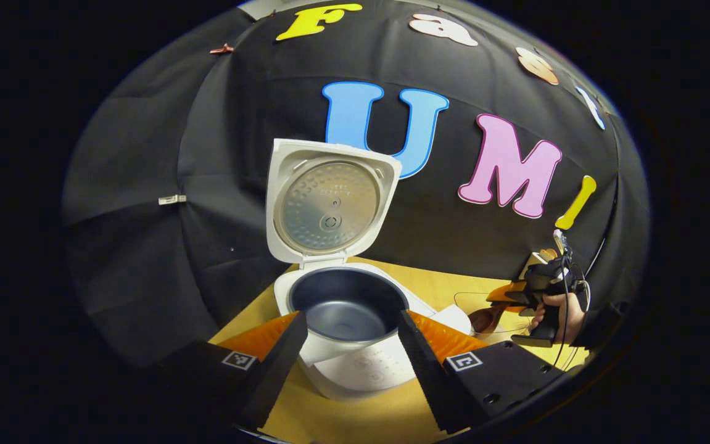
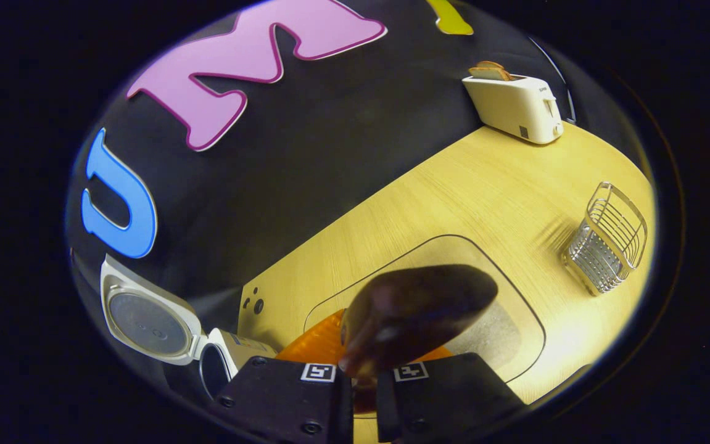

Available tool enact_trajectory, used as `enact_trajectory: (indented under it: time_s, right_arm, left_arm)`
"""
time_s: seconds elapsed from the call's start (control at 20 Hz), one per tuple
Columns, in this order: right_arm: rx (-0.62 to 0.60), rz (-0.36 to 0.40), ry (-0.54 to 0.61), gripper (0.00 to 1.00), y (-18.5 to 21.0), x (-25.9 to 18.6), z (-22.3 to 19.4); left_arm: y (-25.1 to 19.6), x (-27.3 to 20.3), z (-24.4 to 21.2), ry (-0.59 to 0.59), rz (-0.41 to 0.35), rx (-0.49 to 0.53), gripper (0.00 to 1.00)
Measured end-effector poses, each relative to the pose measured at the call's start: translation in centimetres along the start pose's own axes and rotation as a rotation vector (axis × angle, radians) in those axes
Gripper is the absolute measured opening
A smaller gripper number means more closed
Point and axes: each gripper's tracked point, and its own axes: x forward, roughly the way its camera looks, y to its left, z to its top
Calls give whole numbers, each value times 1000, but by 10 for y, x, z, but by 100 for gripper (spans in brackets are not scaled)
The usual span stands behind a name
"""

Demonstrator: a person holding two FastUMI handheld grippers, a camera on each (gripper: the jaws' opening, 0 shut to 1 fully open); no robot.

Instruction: Close the left gripper, press the button to open the rice cooker; take a wooden spoon from the chopstick holder with the right hand, scoop a spoonful of rice and pour it into the rice cooker, then put the wooden spoon back into the chopstick holder.

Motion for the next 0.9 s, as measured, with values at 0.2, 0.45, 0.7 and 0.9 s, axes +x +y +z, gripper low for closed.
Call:
enact_trajectory:
  time_s: [0.2,0.45,0.7,0.9]
  right_arm:
    - [62,0,-16,8,-1,-12,24]
    - [96,60,-49,8,24,-38,54]
    - [183,133,-31,19,60,-59,70]
    - [181,194,-18,7,94,-73,73]
  left_arm:
    - [6,-1,5,-11,4,-10,96]
    - [9,-6,5,-13,12,-25,96]
    - [11,-9,8,-27,12,-42,92]
    - [18,-13,13,-48,24,-55,92]
